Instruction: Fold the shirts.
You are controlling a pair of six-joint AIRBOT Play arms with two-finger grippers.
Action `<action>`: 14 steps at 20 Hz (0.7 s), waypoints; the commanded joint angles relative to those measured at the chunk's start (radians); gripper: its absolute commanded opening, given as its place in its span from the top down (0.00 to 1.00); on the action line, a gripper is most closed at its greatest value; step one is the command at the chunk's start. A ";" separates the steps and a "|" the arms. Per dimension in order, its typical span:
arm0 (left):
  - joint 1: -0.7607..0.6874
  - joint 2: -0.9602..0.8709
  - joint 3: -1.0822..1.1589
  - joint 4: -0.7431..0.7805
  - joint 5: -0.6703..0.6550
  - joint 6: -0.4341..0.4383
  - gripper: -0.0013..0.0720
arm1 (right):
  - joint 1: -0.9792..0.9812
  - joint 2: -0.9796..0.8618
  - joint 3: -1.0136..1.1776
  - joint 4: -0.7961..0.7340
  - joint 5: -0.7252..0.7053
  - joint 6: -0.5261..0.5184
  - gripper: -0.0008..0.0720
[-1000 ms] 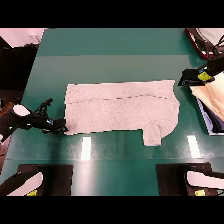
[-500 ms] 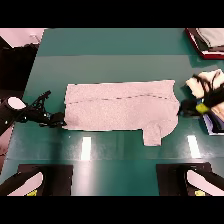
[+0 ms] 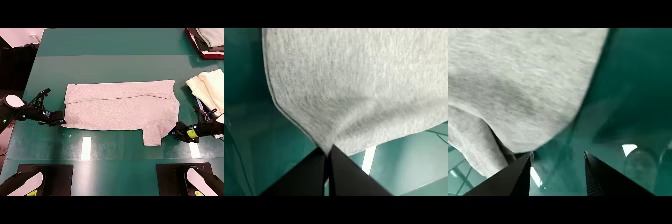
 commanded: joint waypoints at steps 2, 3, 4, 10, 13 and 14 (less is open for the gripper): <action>0.000 0.001 0.001 0.001 -0.018 0.018 0.95 | 0.058 -0.027 -0.005 0.043 -0.122 0.011 0.46; 0.000 0.000 0.001 0.001 -0.023 0.023 0.95 | 0.066 -0.046 0.009 0.043 -0.134 0.013 0.46; 0.000 0.000 0.001 0.001 -0.026 0.024 0.95 | 0.071 -0.065 0.022 0.043 -0.141 0.016 0.46; 0.000 0.001 0.004 0.026 -0.040 0.025 0.95 | 0.071 -0.091 0.046 0.003 -0.138 0.013 0.96; 0.000 0.005 0.054 0.140 -0.141 0.024 0.95 | 0.057 0.022 0.046 -0.062 -0.044 0.010 0.96; 0.000 0.029 0.069 0.170 -0.169 0.023 0.95 | 0.044 0.066 0.046 -0.084 0.007 0.010 0.96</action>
